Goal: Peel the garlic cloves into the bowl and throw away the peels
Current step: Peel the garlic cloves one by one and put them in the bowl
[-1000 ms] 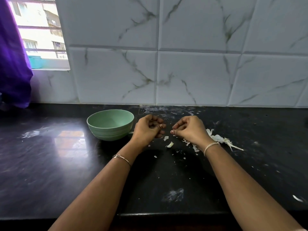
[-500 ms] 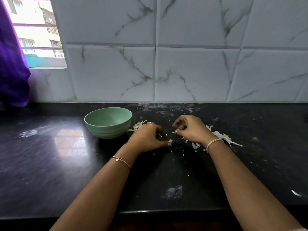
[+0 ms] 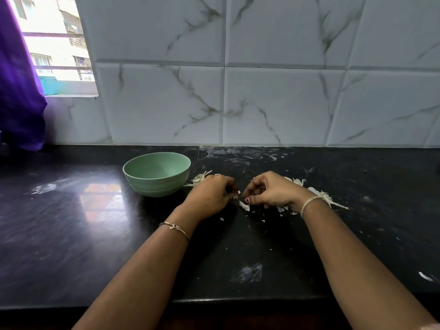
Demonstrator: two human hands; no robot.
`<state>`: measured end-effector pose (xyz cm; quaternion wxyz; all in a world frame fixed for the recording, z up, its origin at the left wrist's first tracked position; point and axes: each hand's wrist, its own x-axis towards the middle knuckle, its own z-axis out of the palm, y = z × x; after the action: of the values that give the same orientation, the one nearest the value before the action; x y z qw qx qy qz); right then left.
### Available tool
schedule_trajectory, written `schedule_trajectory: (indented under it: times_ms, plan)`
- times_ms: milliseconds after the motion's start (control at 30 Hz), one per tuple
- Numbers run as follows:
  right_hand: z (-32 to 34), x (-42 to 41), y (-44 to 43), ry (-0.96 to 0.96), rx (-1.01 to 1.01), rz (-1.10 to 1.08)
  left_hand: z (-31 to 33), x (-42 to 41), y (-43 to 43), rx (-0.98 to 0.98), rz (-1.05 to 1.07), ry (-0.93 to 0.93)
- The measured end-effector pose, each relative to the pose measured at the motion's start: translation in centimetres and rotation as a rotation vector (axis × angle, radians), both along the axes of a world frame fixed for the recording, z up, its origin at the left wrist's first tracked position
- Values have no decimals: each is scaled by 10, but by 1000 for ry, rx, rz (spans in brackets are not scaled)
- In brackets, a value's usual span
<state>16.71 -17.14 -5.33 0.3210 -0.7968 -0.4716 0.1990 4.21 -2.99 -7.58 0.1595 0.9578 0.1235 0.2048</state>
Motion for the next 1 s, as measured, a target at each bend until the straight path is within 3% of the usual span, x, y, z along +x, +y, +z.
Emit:
schedule_trajectory:
  times_ms: [167,400,567,767,1000]
  plan:
    - [1,2,-2,-66,-44,1,5,-2,-1,-32,-94,32]
    - [4,4,-7,-3,-71,18,0,0,-4,3,-116,57]
    - [4,9,-7,205,90,-16,2,2,-2,-208,-78,-128]
    - [5,6,-3,349,250,-41,5,2,-4,-312,-67,-300]
    - [2,-4,11,372,375,-180,5,3,-10,-520,-39,-438]
